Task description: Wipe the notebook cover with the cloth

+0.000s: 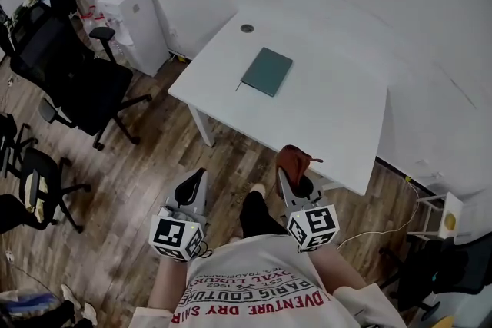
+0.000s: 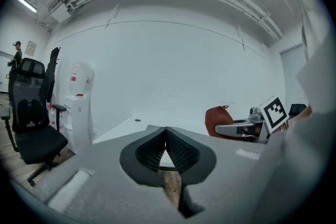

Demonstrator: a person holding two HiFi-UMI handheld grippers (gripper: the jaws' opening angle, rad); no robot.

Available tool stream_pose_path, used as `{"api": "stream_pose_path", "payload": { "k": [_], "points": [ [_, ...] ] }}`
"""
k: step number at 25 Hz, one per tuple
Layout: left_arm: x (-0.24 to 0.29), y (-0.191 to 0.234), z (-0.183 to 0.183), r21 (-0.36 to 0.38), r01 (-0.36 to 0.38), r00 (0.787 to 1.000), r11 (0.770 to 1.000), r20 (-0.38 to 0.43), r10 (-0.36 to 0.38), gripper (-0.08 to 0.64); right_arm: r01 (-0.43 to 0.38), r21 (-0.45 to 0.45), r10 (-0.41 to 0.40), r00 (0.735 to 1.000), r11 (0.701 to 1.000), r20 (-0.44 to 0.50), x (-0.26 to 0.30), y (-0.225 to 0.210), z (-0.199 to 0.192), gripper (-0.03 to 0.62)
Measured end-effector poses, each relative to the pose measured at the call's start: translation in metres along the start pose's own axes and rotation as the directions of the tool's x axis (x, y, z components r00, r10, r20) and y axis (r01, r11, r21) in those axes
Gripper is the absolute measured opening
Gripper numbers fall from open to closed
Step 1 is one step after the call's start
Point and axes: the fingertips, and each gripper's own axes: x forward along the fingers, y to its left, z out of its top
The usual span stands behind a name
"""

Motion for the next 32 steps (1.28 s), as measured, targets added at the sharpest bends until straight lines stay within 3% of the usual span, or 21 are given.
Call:
{"api": "stream_pose_path", "payload": {
  "k": [12, 17, 27, 32],
  "points": [
    [0.14, 0.065, 0.057, 0.049, -0.064, 0.998, 0.997, -0.005, 0.065, 0.009, -0.071, -0.006, 0.071, 0.994, 0.997, 0.079, 0.142, -0.089, 0.068, 0.075],
    [0.206, 0.081, 0.064, 0.046, -0.065, 0.998, 0.997, -0.01, 0.066, 0.009, -0.032, 0.023, 0.031, 0.997, 0.999, 0.077, 0.176, -0.142, 0.075, 0.075],
    [0.304, 0.09, 0.053, 0.067, 0.061, 0.993, 0.996, -0.104, -0.054, 0.009, 0.093, 0.076, -0.095, 0.995, 0.993, 0.027, 0.208, -0.209, 0.063, 0.075],
    [0.346, 0.096, 0.04, 0.063, 0.194, 0.969, 0.979, -0.167, -0.181, 0.009, 0.192, 0.118, -0.191, 0.981, 0.974, -0.026, 0.231, -0.223, 0.048, 0.077]
  ]
}}
